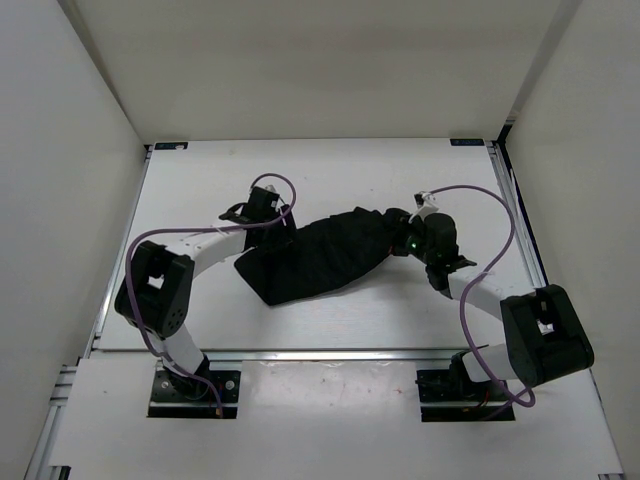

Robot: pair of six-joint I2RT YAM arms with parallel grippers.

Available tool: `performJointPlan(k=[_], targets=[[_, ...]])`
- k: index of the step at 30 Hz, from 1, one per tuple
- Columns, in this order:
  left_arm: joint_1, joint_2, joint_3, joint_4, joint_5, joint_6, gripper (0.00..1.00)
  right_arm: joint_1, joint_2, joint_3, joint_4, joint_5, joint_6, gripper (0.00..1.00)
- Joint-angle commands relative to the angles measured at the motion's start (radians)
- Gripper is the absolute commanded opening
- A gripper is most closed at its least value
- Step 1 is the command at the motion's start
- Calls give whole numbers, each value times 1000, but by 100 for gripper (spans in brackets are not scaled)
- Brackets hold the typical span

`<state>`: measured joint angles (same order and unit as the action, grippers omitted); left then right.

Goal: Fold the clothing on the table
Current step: Fold the skirt

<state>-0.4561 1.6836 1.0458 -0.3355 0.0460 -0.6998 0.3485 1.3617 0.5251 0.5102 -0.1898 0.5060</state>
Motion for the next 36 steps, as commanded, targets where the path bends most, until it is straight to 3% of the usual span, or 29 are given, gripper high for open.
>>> performJointPlan(k=[1,8,11,12,16,28,30,31,33,36], targets=[[-13,-1,-24,58,23,-6,73,-16,-27,-10,73,10,-3,0],[-23,1,-92,111,57,-35,67,-34,-30,-4,76,19,-9,0],[-35,24,-87,122,74,-38,57,-31,-30,-11,77,23,-1,0],[-36,31,-86,125,71,-41,49,-31,-33,-10,74,24,-1,0],[-32,7,-90,118,52,-46,0,-40,-38,-17,76,32,8,0],[48,-283,-332,82,-5,-93,0,-98,-42,-45,68,43,6,0],[56,-303,-378,96,2,-101,8,-98,-44,-43,73,44,0,0],[65,-305,-392,89,15,-101,25,-94,-44,-42,74,46,-4,0],[63,-305,-394,78,17,-112,41,-88,-44,-46,71,35,-1,0],[69,-308,-394,52,6,-113,88,-74,-43,-54,80,33,-11,0]])
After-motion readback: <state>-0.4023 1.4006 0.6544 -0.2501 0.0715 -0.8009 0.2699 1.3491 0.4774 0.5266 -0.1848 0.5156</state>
